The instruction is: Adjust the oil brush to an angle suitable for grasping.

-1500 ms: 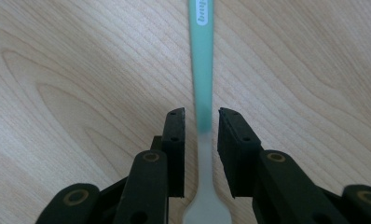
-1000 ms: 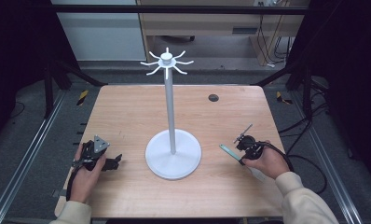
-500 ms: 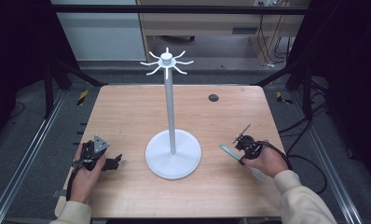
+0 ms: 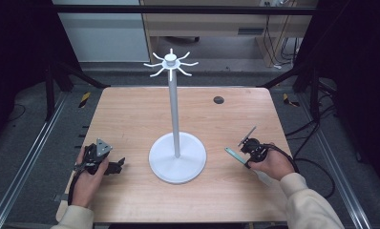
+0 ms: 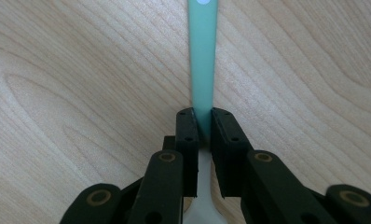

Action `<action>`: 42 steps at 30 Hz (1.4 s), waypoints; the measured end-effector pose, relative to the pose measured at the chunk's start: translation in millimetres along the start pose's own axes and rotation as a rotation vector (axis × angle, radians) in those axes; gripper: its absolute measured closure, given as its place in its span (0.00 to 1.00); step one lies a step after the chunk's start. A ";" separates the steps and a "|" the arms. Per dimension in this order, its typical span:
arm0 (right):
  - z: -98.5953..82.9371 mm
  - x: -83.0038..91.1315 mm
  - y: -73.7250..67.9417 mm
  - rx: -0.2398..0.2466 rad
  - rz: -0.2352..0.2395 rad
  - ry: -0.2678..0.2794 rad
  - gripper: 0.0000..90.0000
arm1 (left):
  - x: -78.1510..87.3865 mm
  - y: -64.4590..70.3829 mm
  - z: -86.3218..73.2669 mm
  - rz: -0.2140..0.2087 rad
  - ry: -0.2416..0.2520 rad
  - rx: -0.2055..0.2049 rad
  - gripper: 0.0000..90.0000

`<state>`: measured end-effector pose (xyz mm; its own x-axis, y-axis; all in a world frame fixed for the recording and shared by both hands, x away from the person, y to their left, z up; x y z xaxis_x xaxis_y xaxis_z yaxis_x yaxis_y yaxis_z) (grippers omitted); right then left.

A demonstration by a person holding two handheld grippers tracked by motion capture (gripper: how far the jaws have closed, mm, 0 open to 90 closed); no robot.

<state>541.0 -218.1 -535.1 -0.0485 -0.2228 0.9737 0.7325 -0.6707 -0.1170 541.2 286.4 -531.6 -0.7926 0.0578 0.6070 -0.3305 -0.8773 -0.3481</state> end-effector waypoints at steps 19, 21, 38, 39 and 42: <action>2.6 43.7 -7.2 -0.028 -0.019 0.100 0.91 | -0.2 0.0 -0.1 0.000 0.000 0.001 0.03; 4.2 50.1 -7.5 -0.035 -0.025 0.118 0.91 | -0.2 0.0 -0.1 0.000 0.000 0.001 0.03; 25.2 101.9 -12.7 -0.038 -0.082 0.360 0.91 | 0.0 0.1 -0.1 0.000 -0.001 0.001 0.03; 26.6 103.6 -13.9 -0.038 -0.082 0.375 0.91 | -0.1 0.2 -0.1 0.000 -0.001 0.000 0.03; 29.5 106.6 -16.8 -0.032 -0.078 0.405 0.91 | -0.5 0.3 -0.2 0.000 -0.002 0.000 0.03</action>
Point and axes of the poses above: each handheld gripper's, and its own axes: x roughly backward along the jaws, z roughly out of its top, y roughly to its right, the point moved 7 cm from there along -x, roughly forward along the jaws, and after that the axes turned 10 degrees about z, right-handed, at the moved point
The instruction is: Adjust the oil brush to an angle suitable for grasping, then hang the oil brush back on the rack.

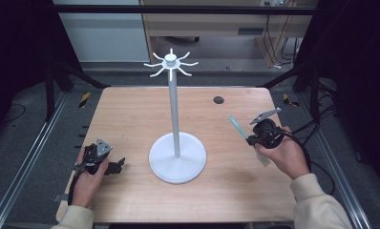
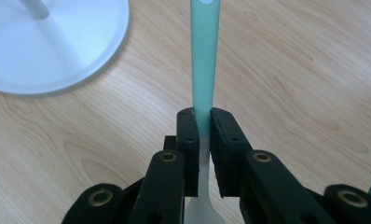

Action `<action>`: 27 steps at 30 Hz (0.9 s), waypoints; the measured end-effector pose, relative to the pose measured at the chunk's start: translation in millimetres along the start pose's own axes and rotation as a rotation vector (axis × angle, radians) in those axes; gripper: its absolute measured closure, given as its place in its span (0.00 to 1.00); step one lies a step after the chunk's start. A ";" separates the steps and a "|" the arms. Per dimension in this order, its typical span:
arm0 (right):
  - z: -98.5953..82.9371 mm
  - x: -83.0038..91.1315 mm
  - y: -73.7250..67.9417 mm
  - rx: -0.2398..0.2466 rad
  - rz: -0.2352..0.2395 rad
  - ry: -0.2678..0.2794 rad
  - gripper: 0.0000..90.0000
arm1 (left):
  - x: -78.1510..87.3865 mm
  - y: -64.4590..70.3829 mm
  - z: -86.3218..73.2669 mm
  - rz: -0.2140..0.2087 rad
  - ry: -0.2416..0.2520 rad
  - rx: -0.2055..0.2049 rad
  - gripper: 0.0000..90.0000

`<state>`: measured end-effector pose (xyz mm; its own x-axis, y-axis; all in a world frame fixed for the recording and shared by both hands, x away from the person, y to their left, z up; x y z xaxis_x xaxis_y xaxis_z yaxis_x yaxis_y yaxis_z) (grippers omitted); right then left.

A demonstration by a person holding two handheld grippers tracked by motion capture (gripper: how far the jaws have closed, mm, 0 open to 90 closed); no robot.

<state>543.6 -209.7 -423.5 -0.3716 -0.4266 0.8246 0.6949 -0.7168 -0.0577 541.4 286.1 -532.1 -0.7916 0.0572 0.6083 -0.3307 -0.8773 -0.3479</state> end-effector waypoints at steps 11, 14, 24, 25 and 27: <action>11.2 9.1 -10.1 0.020 0.015 0.094 0.91 | 0.5 -0.1 0.1 0.000 0.000 -0.001 0.03; 13.4 11.6 -11.8 0.020 0.017 0.123 0.91 | 0.2 -0.4 -0.2 0.001 0.000 0.000 0.03; 24.7 21.7 -19.6 0.028 0.035 0.219 0.91 | 0.2 -0.5 -0.3 0.001 -0.001 0.000 0.03; 26.3 23.2 -20.3 0.027 0.037 0.230 0.91 | 0.2 -0.5 -0.3 0.001 0.000 0.001 0.03; 31.1 27.3 -22.9 0.028 0.044 0.261 0.91 | 0.2 -0.5 -0.1 0.001 0.000 0.001 0.03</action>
Point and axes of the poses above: each handheld gripper's, and its own axes: x roughly backward along the jaws, z roughly out of its top, y roughly to its right, the point moved 7 cm from there along -x, roughly forward along the jaws, and after that the axes turned 10 degrees about z, right-handed, at the moved point
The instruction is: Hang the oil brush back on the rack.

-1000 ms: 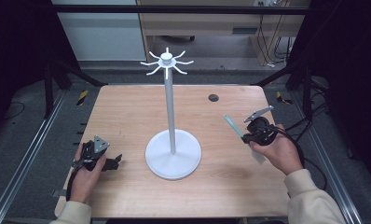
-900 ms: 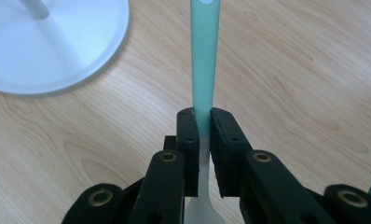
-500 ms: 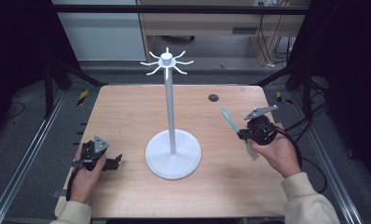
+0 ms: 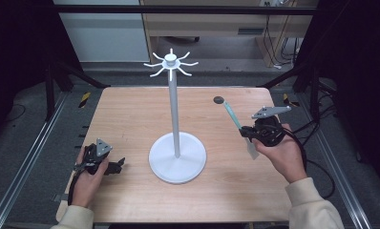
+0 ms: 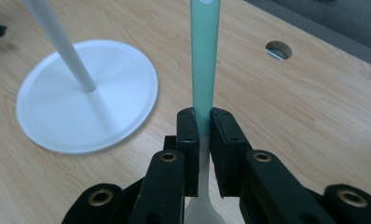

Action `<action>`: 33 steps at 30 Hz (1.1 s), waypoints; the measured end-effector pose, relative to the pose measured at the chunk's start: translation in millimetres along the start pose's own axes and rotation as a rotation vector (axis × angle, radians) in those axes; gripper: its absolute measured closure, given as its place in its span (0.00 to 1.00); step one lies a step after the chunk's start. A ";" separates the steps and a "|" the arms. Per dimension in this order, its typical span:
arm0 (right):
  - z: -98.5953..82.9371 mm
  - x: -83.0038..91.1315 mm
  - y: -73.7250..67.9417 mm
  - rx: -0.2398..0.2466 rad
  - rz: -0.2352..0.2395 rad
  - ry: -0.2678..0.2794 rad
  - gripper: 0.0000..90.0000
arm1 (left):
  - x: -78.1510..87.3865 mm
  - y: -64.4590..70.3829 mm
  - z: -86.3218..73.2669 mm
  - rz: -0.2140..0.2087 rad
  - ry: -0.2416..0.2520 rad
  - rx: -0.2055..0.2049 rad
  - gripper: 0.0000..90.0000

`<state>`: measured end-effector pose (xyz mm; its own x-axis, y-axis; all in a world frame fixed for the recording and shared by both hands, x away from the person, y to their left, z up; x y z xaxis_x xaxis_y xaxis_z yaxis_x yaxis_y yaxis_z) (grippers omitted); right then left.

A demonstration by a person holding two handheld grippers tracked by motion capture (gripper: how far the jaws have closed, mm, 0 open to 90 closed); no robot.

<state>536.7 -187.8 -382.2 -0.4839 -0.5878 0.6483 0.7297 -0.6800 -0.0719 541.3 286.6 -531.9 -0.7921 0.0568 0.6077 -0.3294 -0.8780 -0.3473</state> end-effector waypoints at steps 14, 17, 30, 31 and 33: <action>29.4 7.3 -19.7 0.020 0.035 0.136 0.91 | 0.1 0.0 0.1 0.000 0.001 0.000 0.03; 33.9 7.6 -23.8 0.026 0.043 0.151 0.91 | 0.1 -0.1 0.0 0.000 0.000 0.000 0.03; 46.9 8.5 -35.7 0.040 0.075 0.198 0.91 | 0.1 0.0 0.1 -0.001 0.001 0.000 0.03; 47.9 8.8 -36.6 0.042 0.075 0.203 0.91 | 0.1 0.0 0.1 -0.001 0.001 0.001 0.03; 48.9 9.0 -37.3 0.042 0.076 0.206 0.91 | 0.2 0.0 0.0 -0.001 0.001 0.000 0.03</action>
Point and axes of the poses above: each handheld gripper's, and its own axes: x roughly backward along the jaws, z roughly out of its top, y roughly to its right, the point moved 7 cm from there along -x, roughly forward along the jaws, and after that the axes turned 10 degrees about z, right-handed, at the moved point
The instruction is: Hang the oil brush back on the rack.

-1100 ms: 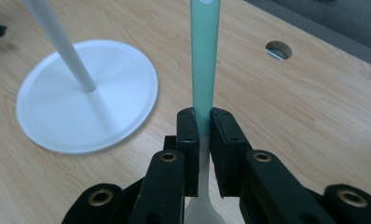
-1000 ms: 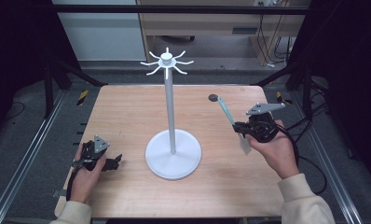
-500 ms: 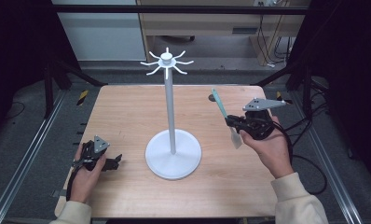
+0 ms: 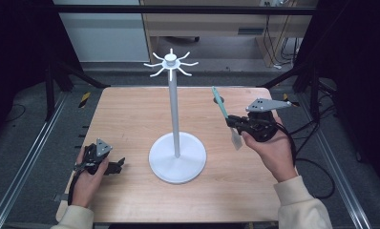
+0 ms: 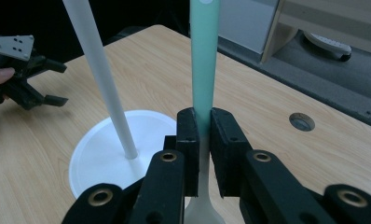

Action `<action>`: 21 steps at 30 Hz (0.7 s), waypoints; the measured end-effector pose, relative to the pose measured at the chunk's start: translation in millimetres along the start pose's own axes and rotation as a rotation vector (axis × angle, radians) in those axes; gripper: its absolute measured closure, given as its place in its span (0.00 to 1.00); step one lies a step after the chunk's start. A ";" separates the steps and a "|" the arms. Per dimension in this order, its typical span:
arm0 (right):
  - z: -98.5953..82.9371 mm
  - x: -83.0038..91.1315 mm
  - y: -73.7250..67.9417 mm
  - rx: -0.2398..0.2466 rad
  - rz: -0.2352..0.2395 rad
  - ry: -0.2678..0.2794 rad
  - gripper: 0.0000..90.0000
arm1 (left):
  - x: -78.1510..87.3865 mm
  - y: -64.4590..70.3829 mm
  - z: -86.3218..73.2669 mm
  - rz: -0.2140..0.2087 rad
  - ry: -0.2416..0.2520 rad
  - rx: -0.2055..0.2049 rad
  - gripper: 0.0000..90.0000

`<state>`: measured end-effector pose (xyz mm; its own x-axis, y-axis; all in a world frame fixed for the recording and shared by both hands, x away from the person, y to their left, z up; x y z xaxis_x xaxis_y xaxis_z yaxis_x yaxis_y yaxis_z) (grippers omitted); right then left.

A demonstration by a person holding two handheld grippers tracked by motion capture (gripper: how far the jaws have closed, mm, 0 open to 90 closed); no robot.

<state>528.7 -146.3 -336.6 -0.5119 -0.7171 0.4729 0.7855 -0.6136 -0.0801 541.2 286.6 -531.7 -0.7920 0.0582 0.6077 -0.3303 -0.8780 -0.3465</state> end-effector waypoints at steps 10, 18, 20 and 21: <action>7.7 0.1 -5.6 0.002 0.014 0.034 0.91 | -0.1 0.0 0.0 0.000 0.000 0.000 0.03; 12.8 -0.2 -9.0 0.007 0.022 0.049 0.91 | 0.1 -0.1 0.1 0.000 0.001 0.000 0.03; 13.5 -0.1 -9.6 0.009 0.023 0.051 0.91 | 0.0 -0.1 0.1 0.000 0.001 0.001 0.03; 14.2 0.1 -10.3 0.010 0.025 0.055 0.91 | 0.0 -0.1 0.1 0.000 0.001 0.000 0.03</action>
<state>525.5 -135.3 -323.3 -0.5106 -0.7491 0.4221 0.8013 -0.5925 -0.0823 541.2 286.6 -531.6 -0.7924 0.0587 0.6071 -0.3302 -0.8782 -0.3460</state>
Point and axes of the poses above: each handheld gripper's, and its own axes: x roughly backward along the jaws, z roughly out of its top, y roughly to its right, the point moved 7 cm from there along -x, roughly forward along the jaws, and after that the axes turned 10 degrees about z, right-handed, at the moved point
